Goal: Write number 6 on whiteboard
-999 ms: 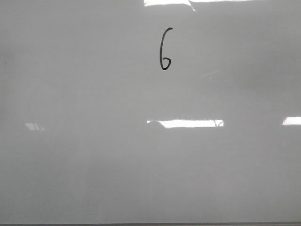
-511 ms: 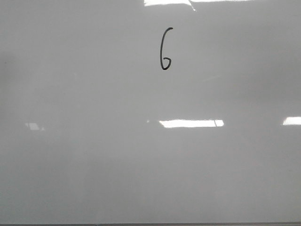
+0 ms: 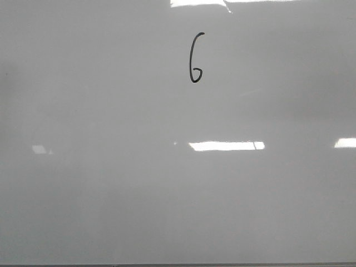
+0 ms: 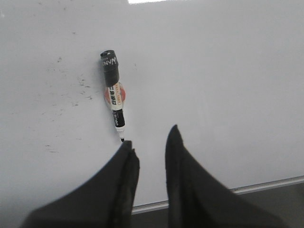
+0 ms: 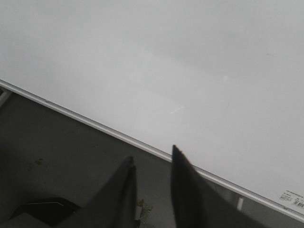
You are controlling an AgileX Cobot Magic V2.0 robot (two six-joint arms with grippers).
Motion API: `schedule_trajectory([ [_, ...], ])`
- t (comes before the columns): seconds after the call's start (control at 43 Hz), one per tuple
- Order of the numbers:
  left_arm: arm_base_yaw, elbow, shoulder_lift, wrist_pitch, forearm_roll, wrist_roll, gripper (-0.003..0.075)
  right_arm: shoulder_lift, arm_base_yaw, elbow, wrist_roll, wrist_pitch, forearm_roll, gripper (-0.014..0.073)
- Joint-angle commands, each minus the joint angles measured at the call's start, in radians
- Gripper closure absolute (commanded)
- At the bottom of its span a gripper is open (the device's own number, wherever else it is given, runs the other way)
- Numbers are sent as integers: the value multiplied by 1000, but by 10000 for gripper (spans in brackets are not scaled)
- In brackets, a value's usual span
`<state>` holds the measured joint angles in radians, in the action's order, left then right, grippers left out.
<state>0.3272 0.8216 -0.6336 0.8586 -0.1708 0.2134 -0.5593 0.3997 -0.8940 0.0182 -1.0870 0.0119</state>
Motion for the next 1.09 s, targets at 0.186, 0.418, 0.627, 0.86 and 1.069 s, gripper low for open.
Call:
schedule_trajectory([
  [0.186,8,26,0,-62,-14,-5,741,-3,-5,-25,1,73,16,662],
  [0.418,8,26,0,-67,-11,-5,741,-3,-5,-25,1,71,15,662],
  [0.627,8,26,0,-67,-11,-5,741,-3,-5,-25,1,71,15,662],
  [0.86,-24,23,32,-65,-17,-5,741,-3,-5,-25,1,70,15,662],
  [1.069,-173,-123,172,-268,204,-290,741,-3,-5,-25,1,70,15,662],
])
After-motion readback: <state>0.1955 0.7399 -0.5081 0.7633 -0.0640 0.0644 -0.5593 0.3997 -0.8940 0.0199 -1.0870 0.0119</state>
